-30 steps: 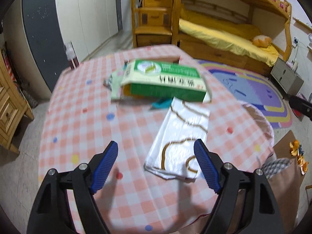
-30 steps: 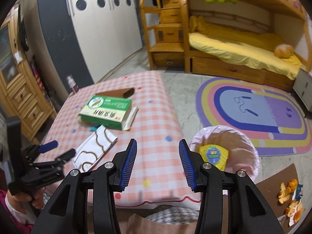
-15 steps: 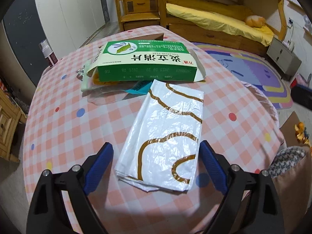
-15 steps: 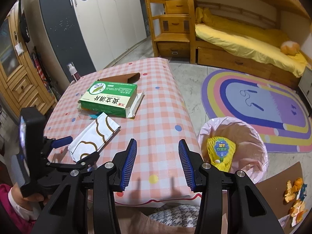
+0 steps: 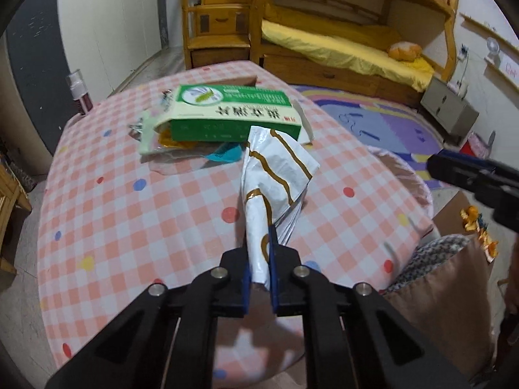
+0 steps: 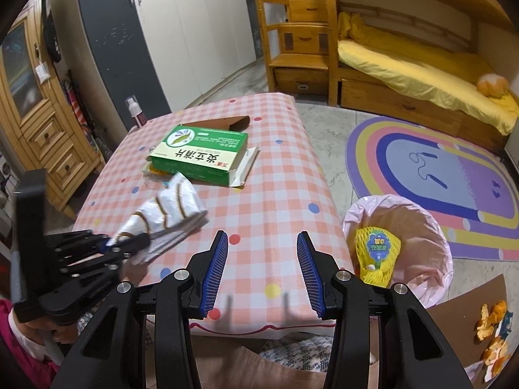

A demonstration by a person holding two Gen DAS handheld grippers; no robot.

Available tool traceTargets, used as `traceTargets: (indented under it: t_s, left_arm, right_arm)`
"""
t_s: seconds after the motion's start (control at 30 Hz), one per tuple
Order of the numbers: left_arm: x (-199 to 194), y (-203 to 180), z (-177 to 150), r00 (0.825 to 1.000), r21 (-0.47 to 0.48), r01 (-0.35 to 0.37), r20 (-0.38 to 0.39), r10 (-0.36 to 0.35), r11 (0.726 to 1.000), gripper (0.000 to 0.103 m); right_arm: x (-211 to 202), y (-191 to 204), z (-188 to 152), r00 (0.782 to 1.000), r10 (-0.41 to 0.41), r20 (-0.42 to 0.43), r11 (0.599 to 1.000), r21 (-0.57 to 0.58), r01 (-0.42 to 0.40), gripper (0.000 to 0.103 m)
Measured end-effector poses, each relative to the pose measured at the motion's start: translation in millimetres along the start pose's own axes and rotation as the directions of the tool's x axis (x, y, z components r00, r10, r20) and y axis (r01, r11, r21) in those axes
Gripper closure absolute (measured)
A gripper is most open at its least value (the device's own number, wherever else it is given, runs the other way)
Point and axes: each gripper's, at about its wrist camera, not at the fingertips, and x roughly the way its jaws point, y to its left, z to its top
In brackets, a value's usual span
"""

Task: Collect trash
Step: 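Grasp the green medicine box with the right tool while the left tool holds the bag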

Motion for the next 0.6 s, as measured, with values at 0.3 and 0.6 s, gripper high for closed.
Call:
traceTargets:
  t_s: [0.3, 0.6]
  left_arm:
    - [-45.9, 62.0, 17.8, 0.979, -0.175, -0.146, 0.117, 0.168, 0.974, 0.096]
    - [-20.7, 111.7, 44.2, 0.971, -0.284, -0.2, 0.071, 0.228, 0.938, 0.096]
  right_arm:
    - [24.4, 20.8, 31.0, 0.999, 0.04, 0.003, 0.997, -0.068, -0.04, 0.053]
    - [102.2, 31.2, 96.2, 0.997, 0.066, -0.03, 0.994, -0.089, -0.068, 0.083]
